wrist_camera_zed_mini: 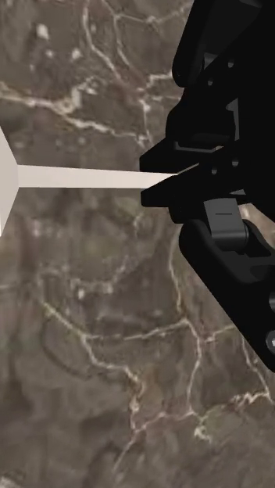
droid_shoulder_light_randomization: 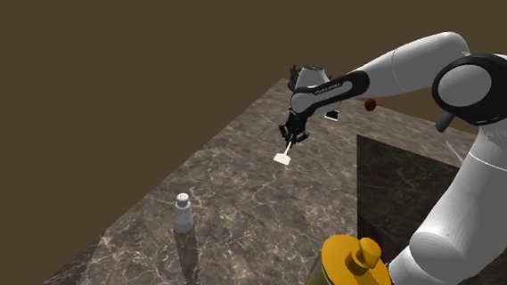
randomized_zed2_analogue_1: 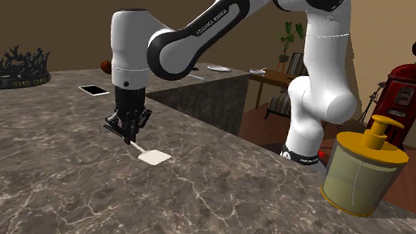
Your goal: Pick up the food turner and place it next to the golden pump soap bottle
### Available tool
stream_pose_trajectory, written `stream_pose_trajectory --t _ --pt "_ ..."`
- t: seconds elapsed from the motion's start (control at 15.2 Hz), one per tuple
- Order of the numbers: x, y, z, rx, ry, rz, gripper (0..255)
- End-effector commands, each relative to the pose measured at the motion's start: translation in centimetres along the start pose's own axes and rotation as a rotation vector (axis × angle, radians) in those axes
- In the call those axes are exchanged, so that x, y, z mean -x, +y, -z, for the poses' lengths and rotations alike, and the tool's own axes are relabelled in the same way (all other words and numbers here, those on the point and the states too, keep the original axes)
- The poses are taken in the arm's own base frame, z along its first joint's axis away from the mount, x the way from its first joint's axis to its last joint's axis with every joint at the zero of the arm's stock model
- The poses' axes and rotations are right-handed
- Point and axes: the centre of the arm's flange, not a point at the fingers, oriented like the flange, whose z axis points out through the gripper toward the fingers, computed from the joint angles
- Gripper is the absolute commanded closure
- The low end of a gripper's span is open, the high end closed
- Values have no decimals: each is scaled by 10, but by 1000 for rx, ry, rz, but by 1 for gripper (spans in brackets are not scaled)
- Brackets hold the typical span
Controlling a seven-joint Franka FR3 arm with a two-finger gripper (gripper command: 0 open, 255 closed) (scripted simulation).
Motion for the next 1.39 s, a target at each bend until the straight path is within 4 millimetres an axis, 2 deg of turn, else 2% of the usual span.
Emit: stream_pose_trajectory --t 0.0,1.32 --pt "0 0 0 0 0 0 255" --pt "-7 0 105 0 0 0 255"
